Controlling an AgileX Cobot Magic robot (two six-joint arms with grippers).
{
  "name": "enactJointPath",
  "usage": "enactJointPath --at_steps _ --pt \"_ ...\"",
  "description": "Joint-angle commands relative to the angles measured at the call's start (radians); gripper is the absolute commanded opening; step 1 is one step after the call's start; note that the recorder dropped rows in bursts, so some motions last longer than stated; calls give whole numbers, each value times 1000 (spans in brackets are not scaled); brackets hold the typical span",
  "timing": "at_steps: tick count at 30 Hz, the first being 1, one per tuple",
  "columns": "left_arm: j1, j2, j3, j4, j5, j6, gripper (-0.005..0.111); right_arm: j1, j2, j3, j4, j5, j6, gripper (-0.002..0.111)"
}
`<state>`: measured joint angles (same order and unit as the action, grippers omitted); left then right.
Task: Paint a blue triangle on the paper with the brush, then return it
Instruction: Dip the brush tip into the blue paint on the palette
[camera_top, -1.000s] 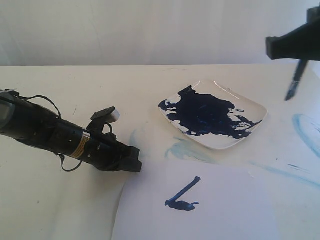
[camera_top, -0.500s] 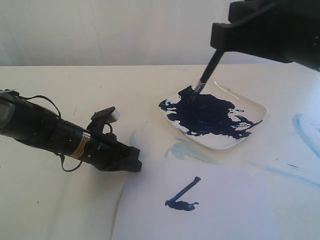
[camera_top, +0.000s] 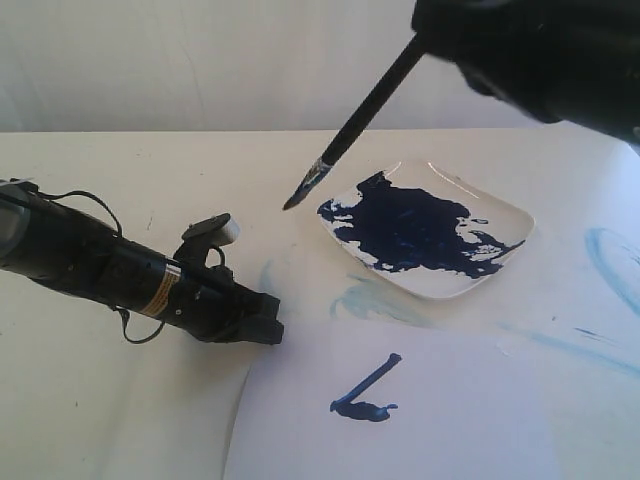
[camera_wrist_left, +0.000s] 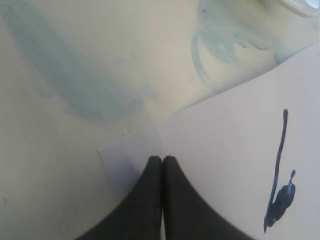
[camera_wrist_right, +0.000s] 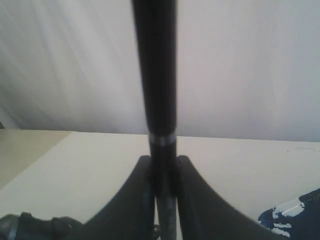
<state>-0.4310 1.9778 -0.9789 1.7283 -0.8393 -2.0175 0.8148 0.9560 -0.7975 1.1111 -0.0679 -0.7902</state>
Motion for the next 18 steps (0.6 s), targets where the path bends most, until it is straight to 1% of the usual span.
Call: enactJointPath --at_steps 1,2,4,6,7,10,12,13,15,17,18 --pt "-4 1 1 16 21 6 0 -124 -17 -10 -783 136 862 0" --pt "-4 1 1 16 21 6 0 -138 -19 -10 -964 154 1014 0" --pt "-4 1 1 16 21 6 0 -139 -23 -6 -1142 156 1184 0" --pt "-4 1 1 16 21 6 0 -139 -30 0 -1358 144 1405 0" --pt "-4 1 1 16 21 6 0 -139 -33 5 -1458 142 1533 0" --pt "-4 1 1 16 21 6 0 -139 -48 32 -1856 115 1957 0" --pt "-4 1 1 16 21 6 0 -139 -63 53 -2089 89 2194 0" --pt "-4 1 1 16 21 6 0 -139 -69 66 -2178 80 2303 0" --pt "-4 1 1 16 21 6 0 -139 -87 93 -2293 78 2447 0" --pt "-4 1 1 16 21 6 0 -139 -108 127 -2334 78 2525 0" --pt "-4 1 1 16 21 6 0 -139 -122 149 -2335 80 2529 0"
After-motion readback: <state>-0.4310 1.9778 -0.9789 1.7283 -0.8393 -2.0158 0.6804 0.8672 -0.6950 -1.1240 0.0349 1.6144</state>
